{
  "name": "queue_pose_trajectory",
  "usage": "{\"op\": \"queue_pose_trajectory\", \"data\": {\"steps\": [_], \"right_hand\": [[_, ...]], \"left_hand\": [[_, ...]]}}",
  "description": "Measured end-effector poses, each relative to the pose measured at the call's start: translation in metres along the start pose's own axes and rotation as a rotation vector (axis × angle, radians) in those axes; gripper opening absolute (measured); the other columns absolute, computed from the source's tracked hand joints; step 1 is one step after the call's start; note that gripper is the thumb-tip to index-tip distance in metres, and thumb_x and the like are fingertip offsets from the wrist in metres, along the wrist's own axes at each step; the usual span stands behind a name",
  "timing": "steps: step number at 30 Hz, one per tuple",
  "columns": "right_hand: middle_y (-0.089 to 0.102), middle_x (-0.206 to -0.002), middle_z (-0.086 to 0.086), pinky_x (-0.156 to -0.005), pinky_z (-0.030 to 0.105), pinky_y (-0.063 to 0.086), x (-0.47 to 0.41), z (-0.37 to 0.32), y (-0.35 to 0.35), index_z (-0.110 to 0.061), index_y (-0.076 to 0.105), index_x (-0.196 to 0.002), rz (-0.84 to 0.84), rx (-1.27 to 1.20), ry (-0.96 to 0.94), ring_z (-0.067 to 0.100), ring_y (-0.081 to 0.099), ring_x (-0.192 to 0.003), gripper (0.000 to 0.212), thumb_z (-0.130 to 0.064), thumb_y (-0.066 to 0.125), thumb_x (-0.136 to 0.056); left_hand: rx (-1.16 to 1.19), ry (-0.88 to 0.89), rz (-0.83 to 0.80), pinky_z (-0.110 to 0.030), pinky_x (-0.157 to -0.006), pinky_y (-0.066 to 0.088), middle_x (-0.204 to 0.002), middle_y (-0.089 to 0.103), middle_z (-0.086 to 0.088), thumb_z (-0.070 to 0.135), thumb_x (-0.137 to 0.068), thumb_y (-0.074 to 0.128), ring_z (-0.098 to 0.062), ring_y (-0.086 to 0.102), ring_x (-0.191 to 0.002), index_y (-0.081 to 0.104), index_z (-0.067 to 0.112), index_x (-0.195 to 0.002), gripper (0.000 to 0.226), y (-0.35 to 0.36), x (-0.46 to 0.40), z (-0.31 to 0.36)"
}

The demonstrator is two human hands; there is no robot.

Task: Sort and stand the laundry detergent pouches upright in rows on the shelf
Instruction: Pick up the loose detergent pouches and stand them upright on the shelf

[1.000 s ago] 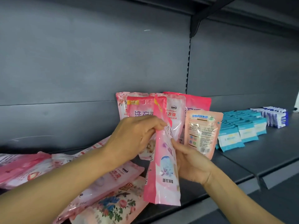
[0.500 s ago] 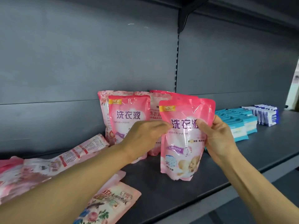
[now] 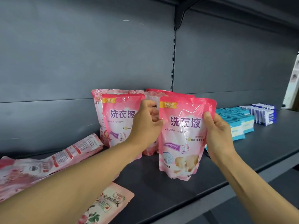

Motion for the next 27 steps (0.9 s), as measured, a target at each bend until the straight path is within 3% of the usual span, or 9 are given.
{"op": "queue_pose_trajectory", "data": {"steps": [4, 7, 11, 15, 16, 19, 22, 24, 27], "right_hand": [[0.062, -0.074, 0.009, -0.061, 0.021, 0.051, -0.004, -0.008, -0.002, 0.008, 0.06, -0.087, 0.039, 0.012, -0.023, 0.017, 0.056, -0.07, 0.032, -0.018, 0.045, -0.098], [0.058, -0.07, 0.006, -0.053, 0.013, 0.046, -0.007, -0.009, -0.004, 0.007, 0.059, -0.082, 0.081, 0.03, -0.037, 0.017, 0.05, -0.067, 0.031, -0.017, 0.046, -0.098], [0.058, -0.07, 0.006, -0.052, 0.013, 0.045, -0.003, -0.008, -0.007, 0.008, 0.058, -0.082, 0.094, 0.124, -0.06, 0.014, 0.05, -0.065, 0.031, -0.016, 0.045, -0.098], [0.065, -0.086, 0.0, -0.068, 0.026, 0.05, 0.004, -0.011, -0.007, -0.013, 0.059, -0.096, 0.041, 0.278, -0.069, 0.013, 0.062, -0.078, 0.009, -0.012, 0.05, -0.095], [0.064, -0.095, 0.0, -0.071, 0.027, 0.05, 0.008, -0.013, -0.007, -0.015, 0.055, -0.106, 0.027, 0.347, -0.072, 0.014, 0.062, -0.085, 0.013, -0.013, 0.053, -0.093], [0.052, -0.121, -0.005, -0.079, 0.017, 0.046, 0.02, -0.019, -0.002, -0.02, 0.034, -0.136, -0.026, 0.487, -0.114, 0.005, 0.055, -0.101, 0.059, -0.014, 0.065, -0.086], [0.026, -0.148, 0.001, -0.112, 0.03, 0.026, 0.039, -0.032, 0.004, -0.019, 0.012, -0.148, -0.026, 0.639, -0.232, 0.015, 0.026, -0.137, 0.089, -0.015, 0.071, -0.082], [0.014, -0.153, 0.007, -0.117, 0.031, 0.013, 0.053, -0.041, 0.013, -0.013, 0.01, -0.148, -0.013, 0.774, -0.373, 0.014, 0.009, -0.142, 0.092, -0.011, 0.072, -0.08], [0.019, -0.15, 0.008, -0.113, 0.015, 0.011, 0.075, -0.051, 0.037, -0.012, 0.026, -0.143, -0.065, 0.8, -0.564, 0.013, 0.014, -0.139, 0.081, -0.004, 0.072, -0.077]], "left_hand": [[-0.064, -0.037, -0.042, -0.028, -0.074, 0.054, -0.08, 0.065, -0.001, -0.006, -0.08, 0.065, -0.018, 0.062, -0.075, 0.064, 0.012, -0.085, 0.018, 0.004, -0.014, 0.0], [-0.031, -0.079, -0.026, -0.026, -0.07, 0.052, -0.073, 0.062, 0.004, -0.006, -0.08, 0.064, -0.012, 0.058, -0.069, 0.062, 0.018, -0.074, 0.025, 0.008, -0.017, -0.002], [0.005, -0.138, -0.04, -0.04, -0.079, 0.055, -0.073, 0.06, 0.003, -0.003, -0.083, 0.062, -0.019, 0.059, -0.075, 0.057, 0.022, -0.07, 0.028, 0.011, -0.017, -0.007], [-0.001, -0.194, -0.123, -0.038, -0.086, 0.055, -0.081, 0.062, 0.003, -0.006, -0.084, 0.06, -0.017, 0.061, -0.083, 0.065, 0.015, -0.087, 0.022, 0.0, -0.013, -0.013], [-0.022, -0.197, -0.149, -0.035, -0.087, 0.055, -0.086, 0.064, 0.003, -0.006, -0.084, 0.061, -0.016, 0.063, -0.088, 0.066, 0.015, -0.095, 0.024, -0.005, -0.01, -0.014], [-0.128, -0.163, -0.213, -0.023, -0.083, 0.051, -0.103, 0.065, 0.001, -0.005, -0.082, 0.062, -0.016, 0.063, -0.098, 0.063, 0.016, -0.108, 0.033, -0.023, 0.001, -0.013], [-0.263, -0.133, -0.263, -0.024, -0.087, 0.05, -0.109, 0.062, 0.002, -0.002, -0.081, 0.064, -0.012, 0.062, -0.095, 0.061, 0.018, -0.113, 0.038, -0.046, 0.014, -0.009], [-0.337, -0.126, -0.303, -0.023, -0.086, 0.049, -0.111, 0.06, 0.005, -0.001, -0.081, 0.063, -0.008, 0.061, -0.092, 0.061, 0.021, -0.113, 0.039, -0.06, 0.023, -0.009], [-0.443, -0.142, -0.363, -0.028, -0.085, 0.052, -0.116, 0.059, 0.007, 0.002, -0.082, 0.063, -0.007, 0.059, -0.099, 0.061, 0.025, -0.11, 0.036, -0.081, 0.035, -0.013]]}}
Point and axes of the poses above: each hand's wrist, its own x-axis away from the middle knuckle, its own y-axis out of the palm, z = x × y, the point moved 5 cm from there along -x, towards the middle knuckle
